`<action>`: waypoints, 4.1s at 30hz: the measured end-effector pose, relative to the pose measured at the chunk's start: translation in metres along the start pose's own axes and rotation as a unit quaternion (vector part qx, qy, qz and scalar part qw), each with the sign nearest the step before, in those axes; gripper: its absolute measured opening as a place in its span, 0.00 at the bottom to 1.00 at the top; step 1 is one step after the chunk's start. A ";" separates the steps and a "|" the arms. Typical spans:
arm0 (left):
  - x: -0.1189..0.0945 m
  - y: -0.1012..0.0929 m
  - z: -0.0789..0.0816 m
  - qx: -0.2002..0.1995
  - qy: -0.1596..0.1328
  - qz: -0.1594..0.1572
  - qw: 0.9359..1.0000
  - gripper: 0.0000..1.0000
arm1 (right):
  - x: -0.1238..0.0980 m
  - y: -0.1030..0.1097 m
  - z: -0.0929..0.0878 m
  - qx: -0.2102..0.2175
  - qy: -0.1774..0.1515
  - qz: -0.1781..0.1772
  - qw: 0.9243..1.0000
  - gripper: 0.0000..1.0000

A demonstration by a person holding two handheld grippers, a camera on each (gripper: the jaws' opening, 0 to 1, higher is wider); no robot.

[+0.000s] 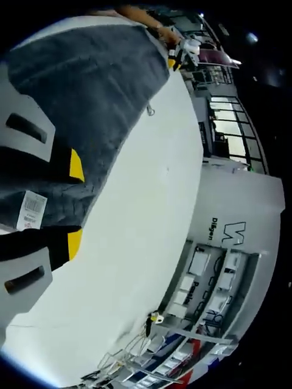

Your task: Open the folded towel by lifting each exposed corner and separating the folded layers until the towel lies flat within the target outline without major curled edges

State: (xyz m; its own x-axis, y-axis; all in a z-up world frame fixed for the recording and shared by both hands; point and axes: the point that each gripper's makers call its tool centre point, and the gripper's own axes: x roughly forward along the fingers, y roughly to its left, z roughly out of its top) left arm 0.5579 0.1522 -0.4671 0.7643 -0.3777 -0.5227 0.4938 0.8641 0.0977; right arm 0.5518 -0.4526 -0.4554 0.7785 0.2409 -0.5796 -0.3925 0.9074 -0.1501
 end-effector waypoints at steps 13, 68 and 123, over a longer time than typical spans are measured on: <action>0.016 -0.001 -0.016 0.036 0.024 -0.006 0.999 0.10 | 0.030 -0.002 -0.023 -0.009 0.025 -0.001 1.000 0.01; 0.013 0.001 0.005 -0.032 -0.064 0.013 0.997 0.49 | 0.037 -0.009 0.019 -0.044 -0.030 -0.066 0.996 0.37; -0.096 -0.197 -0.016 0.002 -0.082 -0.175 0.981 1.00 | 0.119 0.270 0.093 -0.106 -0.030 0.201 0.973 0.17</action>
State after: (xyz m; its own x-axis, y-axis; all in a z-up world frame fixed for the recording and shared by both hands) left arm 0.3806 0.0231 -0.4498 0.6034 -0.7001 -0.3816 0.7396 0.6703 -0.0603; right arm 0.5838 -0.1468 -0.4905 0.5664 0.5866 -0.5789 -0.7581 0.6464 -0.0868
